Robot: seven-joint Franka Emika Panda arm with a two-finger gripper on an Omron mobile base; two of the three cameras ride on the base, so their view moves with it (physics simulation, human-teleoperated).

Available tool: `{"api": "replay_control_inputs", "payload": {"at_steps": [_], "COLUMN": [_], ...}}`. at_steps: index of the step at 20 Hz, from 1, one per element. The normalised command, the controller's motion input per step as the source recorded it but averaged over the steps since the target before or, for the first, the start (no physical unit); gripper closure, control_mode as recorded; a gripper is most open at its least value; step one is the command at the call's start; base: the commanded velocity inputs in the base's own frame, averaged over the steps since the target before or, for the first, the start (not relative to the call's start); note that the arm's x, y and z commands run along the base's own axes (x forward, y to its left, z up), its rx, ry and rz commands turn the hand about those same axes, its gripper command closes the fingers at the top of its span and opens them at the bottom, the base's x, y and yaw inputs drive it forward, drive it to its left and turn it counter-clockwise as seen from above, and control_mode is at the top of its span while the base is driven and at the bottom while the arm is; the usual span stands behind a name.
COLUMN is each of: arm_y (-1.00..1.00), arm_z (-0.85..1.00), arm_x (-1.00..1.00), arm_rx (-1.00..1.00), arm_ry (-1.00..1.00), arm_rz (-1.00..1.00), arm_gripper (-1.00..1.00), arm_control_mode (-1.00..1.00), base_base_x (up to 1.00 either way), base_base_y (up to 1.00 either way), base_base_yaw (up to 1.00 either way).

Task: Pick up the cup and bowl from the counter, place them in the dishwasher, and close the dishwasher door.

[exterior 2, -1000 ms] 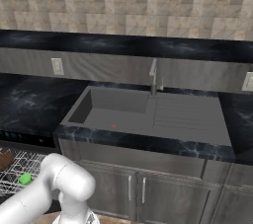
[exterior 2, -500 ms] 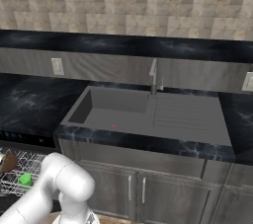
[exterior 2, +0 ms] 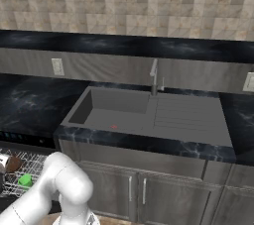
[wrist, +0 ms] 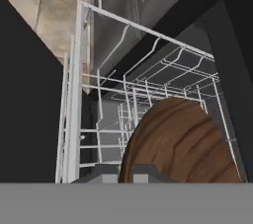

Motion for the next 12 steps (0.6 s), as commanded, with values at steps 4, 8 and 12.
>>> {"api": "replay_control_inputs", "payload": {"at_steps": [4, 8, 12], "arm_y": [0.37, 0.35, 0.26], "arm_z": [-0.45, -0.48, -0.47], "arm_x": [0.09, 0.0, 0.0], "arm_rx": [0.0, 0.0, -0.12], "arm_ry": [0.02, 0.0, 0.0], "arm_rz": [0.0, 0.0, 0.0], "arm_gripper": [1.0, 1.0, 1.0], "arm_control_mode": [-1.0, -1.0, -1.0], "base_base_x": [0.0, 0.0, 0.0], "base_base_y": [0.0, 0.0, 0.0], "base_base_yaw": [0.0, 0.0, 0.0]}}
